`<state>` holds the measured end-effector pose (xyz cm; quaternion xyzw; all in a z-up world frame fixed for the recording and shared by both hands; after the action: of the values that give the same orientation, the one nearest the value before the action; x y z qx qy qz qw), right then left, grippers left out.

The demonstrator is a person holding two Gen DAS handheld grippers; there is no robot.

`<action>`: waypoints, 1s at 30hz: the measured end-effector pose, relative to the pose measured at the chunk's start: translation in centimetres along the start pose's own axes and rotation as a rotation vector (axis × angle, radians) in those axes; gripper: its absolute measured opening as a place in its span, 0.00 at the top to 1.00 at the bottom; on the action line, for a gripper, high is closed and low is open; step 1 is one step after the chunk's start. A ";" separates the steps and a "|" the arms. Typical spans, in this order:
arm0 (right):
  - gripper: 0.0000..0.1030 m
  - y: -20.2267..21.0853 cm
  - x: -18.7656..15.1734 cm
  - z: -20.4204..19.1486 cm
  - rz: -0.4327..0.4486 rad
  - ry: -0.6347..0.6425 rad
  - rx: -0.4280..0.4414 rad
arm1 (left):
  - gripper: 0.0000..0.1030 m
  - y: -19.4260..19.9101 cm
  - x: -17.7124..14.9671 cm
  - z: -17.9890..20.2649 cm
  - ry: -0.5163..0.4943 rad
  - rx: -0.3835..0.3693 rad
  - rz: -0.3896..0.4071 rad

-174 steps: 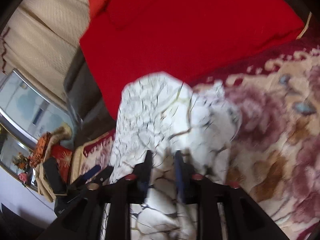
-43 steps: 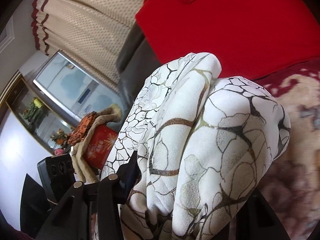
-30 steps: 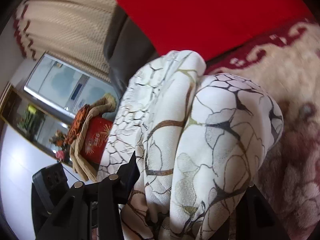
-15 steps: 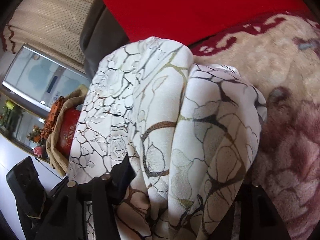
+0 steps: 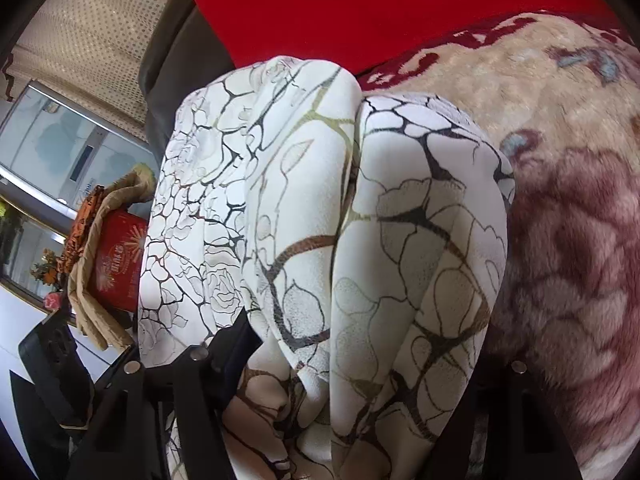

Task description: Fold large clothes

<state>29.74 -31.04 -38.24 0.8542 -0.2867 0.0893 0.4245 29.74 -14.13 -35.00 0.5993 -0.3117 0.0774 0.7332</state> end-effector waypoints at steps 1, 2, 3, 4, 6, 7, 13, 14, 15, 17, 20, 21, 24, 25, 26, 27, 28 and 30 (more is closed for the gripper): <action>0.33 0.0 0.0 -0.1 0.009 0.004 -0.009 | 0.11 -0.2 0.0 -0.3 0.021 -0.020 -0.010; 0.32 0.0 0.0 -0.3 0.017 0.004 -0.019 | 0.10 -0.5 -0.1 -0.8 0.055 -0.047 -0.026; 0.31 0.0 0.0 -0.4 0.020 0.003 -0.024 | 0.10 -0.5 -0.1 -1.3 0.088 -0.079 -0.034; 0.30 0.1 0.0 -0.5 0.020 -0.003 -0.024 | 0.10 -0.3 0.0 -1.5 0.101 -0.093 -0.026; 0.23 1.2 0.1 -0.5 0.023 -0.021 -0.020 | 0.10 0.9 0.2 -1.6 0.100 -0.083 0.023; 0.23 2.0 0.2 -0.4 0.031 -0.027 -0.023 | 0.10 1.7 0.3 -1.6 0.084 -0.067 0.055; 0.23 8.0 2.0 0.0 0.162 -0.006 -0.081 | 0.10 5.9 0.2 -1.4 0.049 -0.035 0.169; 0.23 9.0 2.3 -0.2 0.187 0.004 -0.085 | 0.10 6.5 0.0 -1.8 0.070 -0.030 0.176; 0.23 10.0 2.5 -0.5 0.219 0.024 -0.084 | 0.10 7.1 -0.1 -2.2 0.092 -0.031 0.183; 0.23 11.7 2.3 -1.9 0.261 0.087 -0.065 | 0.10 8.4 -0.6 -3.2 0.148 -0.026 0.203; 0.31 12.9 1.0 -5.4 0.303 0.200 -0.015 | 0.10 9.6 -1.5 -4.6 0.195 0.042 0.215; 0.35 12.9 0.3 -6.4 0.302 0.236 -0.008 | 0.10 9.9 -1.8 -4.6 0.196 0.060 0.214; 0.55 12.6 -2.1 -9.3 0.291 0.355 -0.027 | 0.10 10.2 -3.0 -4.6 0.175 0.104 0.205; 0.61 12.4 -3.0 -10.0 0.279 0.393 -0.037 | 0.10 10.0 -3.5 -4.3 0.149 0.123 0.194; 0.62 12.1 -3.7 -10.4 0.262 0.417 -0.045 | 0.10 9.6 -3.8 -4.2 0.126 0.134 0.184; 0.62 11.3 -4.5 -10.7 0.232 0.430 -0.052 | 0.10 9.2 -4.0 -4.0 0.101 0.146 0.177; 0.63 10.3 -5.2 -10.5 0.194 0.433 -0.075 | 0.10 8.9 -4.2 -3.8 0.079 0.162 0.174; 0.63 7.8 -6.6 -9.0 0.090 0.415 -0.158 | 0.09 8.2 -4.5 -3.7 0.066 0.151 0.152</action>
<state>20.73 -25.02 -29.97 0.7681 -0.2372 0.2590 0.5355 23.52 -7.27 -30.94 0.6248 -0.3253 0.1756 0.6878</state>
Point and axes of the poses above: each gripper's, at about its wrist camera, not at the fingertips, and y roughly against the way its jaws point, z to its right, x to its top, the point moved 8 cm from there along -y, roughly the way its jaws point, and after that the axes turned 5 degrees about y, right-handed, at the moved point
